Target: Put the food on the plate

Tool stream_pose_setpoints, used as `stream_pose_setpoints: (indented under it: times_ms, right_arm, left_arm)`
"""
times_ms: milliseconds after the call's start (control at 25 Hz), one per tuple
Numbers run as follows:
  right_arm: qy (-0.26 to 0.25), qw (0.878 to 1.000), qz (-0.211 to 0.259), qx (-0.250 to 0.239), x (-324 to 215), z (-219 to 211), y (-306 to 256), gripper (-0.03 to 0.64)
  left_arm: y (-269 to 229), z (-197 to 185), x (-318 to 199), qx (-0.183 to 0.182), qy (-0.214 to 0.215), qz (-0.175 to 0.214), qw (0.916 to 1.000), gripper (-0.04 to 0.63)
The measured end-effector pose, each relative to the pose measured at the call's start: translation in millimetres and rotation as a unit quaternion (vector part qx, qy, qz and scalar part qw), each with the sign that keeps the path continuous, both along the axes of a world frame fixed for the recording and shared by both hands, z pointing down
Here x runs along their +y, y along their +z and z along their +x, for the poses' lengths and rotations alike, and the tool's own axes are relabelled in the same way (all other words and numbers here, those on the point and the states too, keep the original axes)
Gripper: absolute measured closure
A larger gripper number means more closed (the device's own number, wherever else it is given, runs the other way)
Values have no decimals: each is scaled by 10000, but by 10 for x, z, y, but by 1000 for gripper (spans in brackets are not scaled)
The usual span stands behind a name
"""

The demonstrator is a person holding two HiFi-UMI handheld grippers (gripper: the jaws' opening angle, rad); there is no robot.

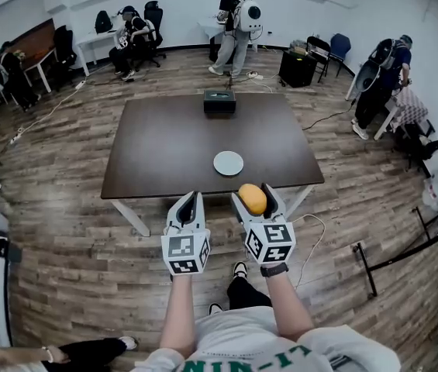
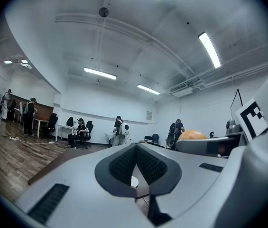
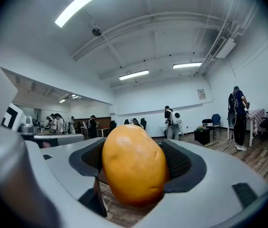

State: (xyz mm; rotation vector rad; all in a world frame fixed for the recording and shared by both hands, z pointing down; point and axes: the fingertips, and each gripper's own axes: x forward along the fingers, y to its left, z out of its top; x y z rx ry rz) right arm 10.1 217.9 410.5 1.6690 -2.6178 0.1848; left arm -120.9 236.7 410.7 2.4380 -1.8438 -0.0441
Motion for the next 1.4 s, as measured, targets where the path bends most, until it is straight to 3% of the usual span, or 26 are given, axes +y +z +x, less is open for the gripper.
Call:
stream_pose_setpoints:
  times_ms: [680,840,960,1200,1400]
  right_arm:
    - [-271,9980,336,-466,-2013,340,-263,250]
    - [-461,9961,430,-622,-2524,411,-248,249]
    - [-497,9968,446,-433,-2878,420,-248,245]
    - [-687,9965,436,-216,-3591,519,-243,245]
    - [-856,9954,243,-362,-4153,591,-181,245]
  left_arm:
    - [-120,373,-2120,-37,-25,31,10000,583]
    - [24,438,-2635,-197,-150,-137,9996,583]
    - [117,429,-3035,-292,-224,-347,9987,583]
    - [12,594,-3723,-386,-182,-109,9990,583]
    - [156,744,-4309,-859,-42,-447,9953,583]
